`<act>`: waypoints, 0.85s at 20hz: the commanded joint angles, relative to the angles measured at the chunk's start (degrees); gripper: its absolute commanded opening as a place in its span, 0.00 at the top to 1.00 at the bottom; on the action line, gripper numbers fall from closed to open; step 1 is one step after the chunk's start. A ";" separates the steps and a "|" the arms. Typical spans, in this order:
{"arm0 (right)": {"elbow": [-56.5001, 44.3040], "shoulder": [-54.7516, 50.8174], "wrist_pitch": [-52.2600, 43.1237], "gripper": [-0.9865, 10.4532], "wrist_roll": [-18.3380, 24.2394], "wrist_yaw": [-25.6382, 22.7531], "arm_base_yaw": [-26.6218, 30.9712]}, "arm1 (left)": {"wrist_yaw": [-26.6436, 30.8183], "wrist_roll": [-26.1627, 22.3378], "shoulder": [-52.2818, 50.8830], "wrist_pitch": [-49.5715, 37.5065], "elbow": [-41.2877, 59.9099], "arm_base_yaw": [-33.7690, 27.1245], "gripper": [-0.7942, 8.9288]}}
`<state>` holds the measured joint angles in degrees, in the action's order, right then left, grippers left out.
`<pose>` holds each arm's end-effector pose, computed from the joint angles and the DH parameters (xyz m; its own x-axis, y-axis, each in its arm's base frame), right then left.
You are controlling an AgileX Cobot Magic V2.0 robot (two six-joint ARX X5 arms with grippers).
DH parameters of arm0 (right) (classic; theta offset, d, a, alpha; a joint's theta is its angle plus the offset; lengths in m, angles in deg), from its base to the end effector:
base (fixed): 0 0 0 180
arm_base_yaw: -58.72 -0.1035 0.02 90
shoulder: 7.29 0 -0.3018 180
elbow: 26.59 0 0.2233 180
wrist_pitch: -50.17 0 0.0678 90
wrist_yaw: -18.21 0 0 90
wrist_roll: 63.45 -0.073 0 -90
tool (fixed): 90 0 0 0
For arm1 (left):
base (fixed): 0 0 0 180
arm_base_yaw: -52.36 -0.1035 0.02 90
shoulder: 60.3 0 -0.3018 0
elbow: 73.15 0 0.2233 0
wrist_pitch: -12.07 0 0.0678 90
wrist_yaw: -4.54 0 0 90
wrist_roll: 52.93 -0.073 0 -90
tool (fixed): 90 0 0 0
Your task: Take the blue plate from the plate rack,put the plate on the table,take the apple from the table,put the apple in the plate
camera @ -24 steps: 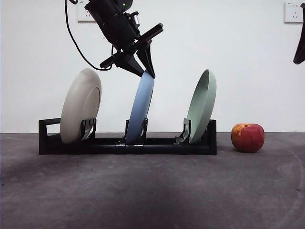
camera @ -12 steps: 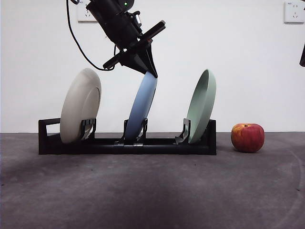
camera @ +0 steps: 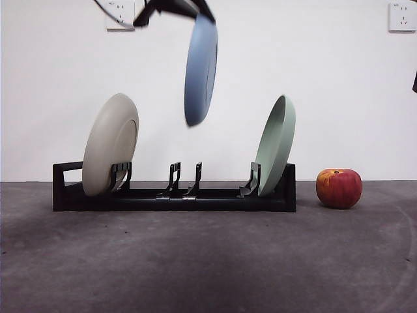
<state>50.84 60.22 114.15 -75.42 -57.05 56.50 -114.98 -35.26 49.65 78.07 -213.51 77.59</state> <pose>0.2049 0.0265 0.3088 0.5573 0.2762 -0.7830 -0.0148 0.9462 0.3232 0.3667 -0.2126 0.4238 0.4301 -0.7474 -0.5064 0.5390 0.6626 -0.5201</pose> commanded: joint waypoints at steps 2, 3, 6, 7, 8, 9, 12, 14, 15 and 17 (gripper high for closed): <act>0.22 0.28 0.13 0.91 0.61 -0.26 -0.07 | -2.80 -4.96 -4.68 3.72 0.07 2.16 0.93; 0.22 0.28 0.11 0.91 0.61 -0.28 -0.07 | -1.99 -7.39 -5.95 5.97 0.07 3.37 0.93; 0.22 0.28 0.11 0.91 0.68 -0.76 -0.09 | 2.82 -14.71 -8.52 14.01 0.07 7.98 0.93; 0.22 0.28 0.13 0.91 0.68 -1.29 -0.09 | 6.19 -17.49 -9.09 17.57 0.07 10.14 0.93; 0.22 0.28 0.13 0.91 0.68 -1.70 -0.07 | 9.38 -19.47 -9.25 20.48 0.07 12.02 0.93; 0.22 0.28 0.13 0.91 0.70 -2.21 -0.07 | 13.27 -20.92 -9.25 23.89 0.07 14.36 0.93; 0.22 0.28 0.13 0.91 0.68 -2.84 -0.09 | 17.88 -21.18 -9.25 25.20 0.74 20.76 0.93; 0.22 0.28 0.81 0.91 0.66 -2.84 -0.09 | 19.10 -21.14 -9.25 25.22 0.74 24.70 0.93; 0.22 0.28 1.57 0.91 0.66 -2.84 -0.09 | 22.32 -21.05 -9.25 25.22 0.87 27.28 0.93; 0.22 0.28 2.84 0.91 0.79 -2.89 -0.07 | 30.49 -20.81 -9.33 25.24 2.29 31.15 0.93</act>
<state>50.84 60.22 117.04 -75.37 -59.82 56.50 -86.87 -55.43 40.34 103.64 -211.89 108.37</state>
